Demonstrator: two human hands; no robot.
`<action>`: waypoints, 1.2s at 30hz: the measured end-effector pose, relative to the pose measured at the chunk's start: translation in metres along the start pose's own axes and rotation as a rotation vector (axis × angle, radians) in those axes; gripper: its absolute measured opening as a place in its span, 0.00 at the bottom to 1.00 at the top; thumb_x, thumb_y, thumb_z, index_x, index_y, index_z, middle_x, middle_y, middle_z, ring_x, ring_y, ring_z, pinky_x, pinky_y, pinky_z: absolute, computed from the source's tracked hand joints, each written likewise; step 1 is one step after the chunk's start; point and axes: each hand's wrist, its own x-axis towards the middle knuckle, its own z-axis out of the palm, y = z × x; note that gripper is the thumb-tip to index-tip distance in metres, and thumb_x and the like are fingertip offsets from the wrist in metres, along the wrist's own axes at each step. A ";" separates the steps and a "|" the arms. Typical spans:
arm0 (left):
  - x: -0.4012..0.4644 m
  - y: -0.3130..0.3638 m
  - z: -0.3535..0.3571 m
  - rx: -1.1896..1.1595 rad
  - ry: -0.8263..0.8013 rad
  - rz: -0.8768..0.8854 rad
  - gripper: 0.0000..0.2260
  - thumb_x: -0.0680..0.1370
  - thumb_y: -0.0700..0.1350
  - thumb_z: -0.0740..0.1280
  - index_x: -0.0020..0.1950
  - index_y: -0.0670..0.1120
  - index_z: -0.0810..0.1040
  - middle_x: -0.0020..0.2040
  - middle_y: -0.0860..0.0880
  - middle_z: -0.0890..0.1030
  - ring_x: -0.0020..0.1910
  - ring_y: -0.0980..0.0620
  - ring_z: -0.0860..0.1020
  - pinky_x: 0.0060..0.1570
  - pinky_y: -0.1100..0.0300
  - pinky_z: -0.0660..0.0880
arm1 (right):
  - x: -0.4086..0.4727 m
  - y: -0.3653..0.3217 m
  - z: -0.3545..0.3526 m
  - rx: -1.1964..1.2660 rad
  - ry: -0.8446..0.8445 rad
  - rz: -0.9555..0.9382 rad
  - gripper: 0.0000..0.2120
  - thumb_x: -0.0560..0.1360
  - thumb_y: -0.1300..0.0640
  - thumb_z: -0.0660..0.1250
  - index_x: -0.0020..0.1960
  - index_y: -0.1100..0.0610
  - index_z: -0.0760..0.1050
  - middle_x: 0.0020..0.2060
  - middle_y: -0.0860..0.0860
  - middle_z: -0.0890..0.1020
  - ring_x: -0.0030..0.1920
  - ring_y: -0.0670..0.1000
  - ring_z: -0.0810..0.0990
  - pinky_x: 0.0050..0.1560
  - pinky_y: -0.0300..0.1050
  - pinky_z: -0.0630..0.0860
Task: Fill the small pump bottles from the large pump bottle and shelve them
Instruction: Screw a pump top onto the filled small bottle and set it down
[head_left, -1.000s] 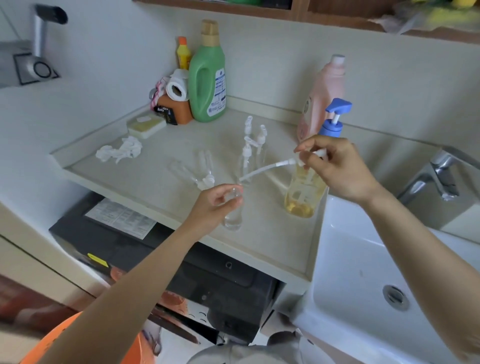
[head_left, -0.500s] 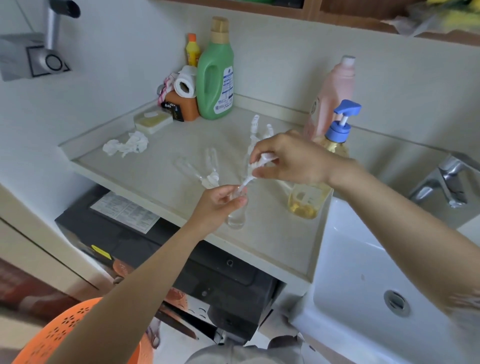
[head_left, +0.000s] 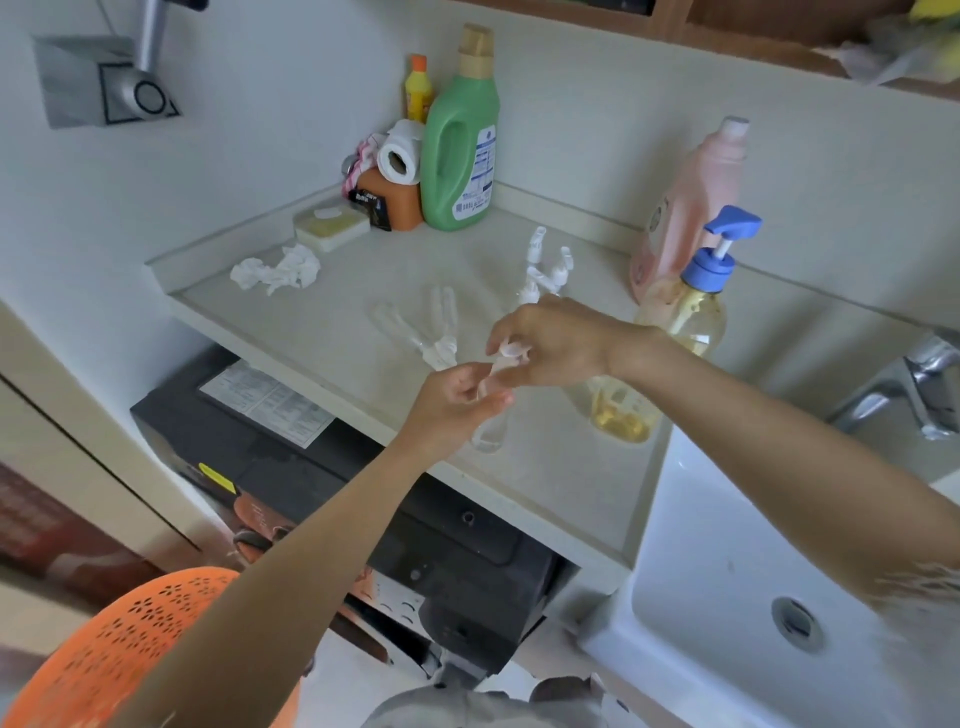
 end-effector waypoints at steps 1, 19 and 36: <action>0.001 0.000 0.001 0.019 0.002 0.004 0.09 0.74 0.40 0.71 0.54 0.48 0.81 0.50 0.49 0.85 0.50 0.55 0.82 0.51 0.66 0.75 | 0.000 0.002 -0.002 -0.004 -0.004 -0.035 0.11 0.74 0.47 0.68 0.47 0.55 0.80 0.40 0.50 0.81 0.42 0.49 0.76 0.48 0.47 0.74; 0.002 -0.006 0.000 -0.021 0.026 -0.002 0.14 0.72 0.42 0.74 0.56 0.42 0.80 0.50 0.48 0.84 0.50 0.55 0.82 0.55 0.61 0.75 | 0.010 -0.003 0.001 -0.106 -0.053 0.013 0.15 0.70 0.42 0.71 0.49 0.51 0.78 0.38 0.47 0.76 0.41 0.48 0.74 0.38 0.44 0.70; 0.004 -0.006 -0.002 -0.038 0.002 -0.015 0.10 0.72 0.39 0.74 0.51 0.47 0.81 0.49 0.51 0.85 0.52 0.54 0.82 0.59 0.58 0.75 | 0.007 -0.012 0.011 -0.291 0.074 0.063 0.23 0.77 0.37 0.61 0.38 0.57 0.69 0.35 0.50 0.70 0.39 0.54 0.69 0.39 0.45 0.66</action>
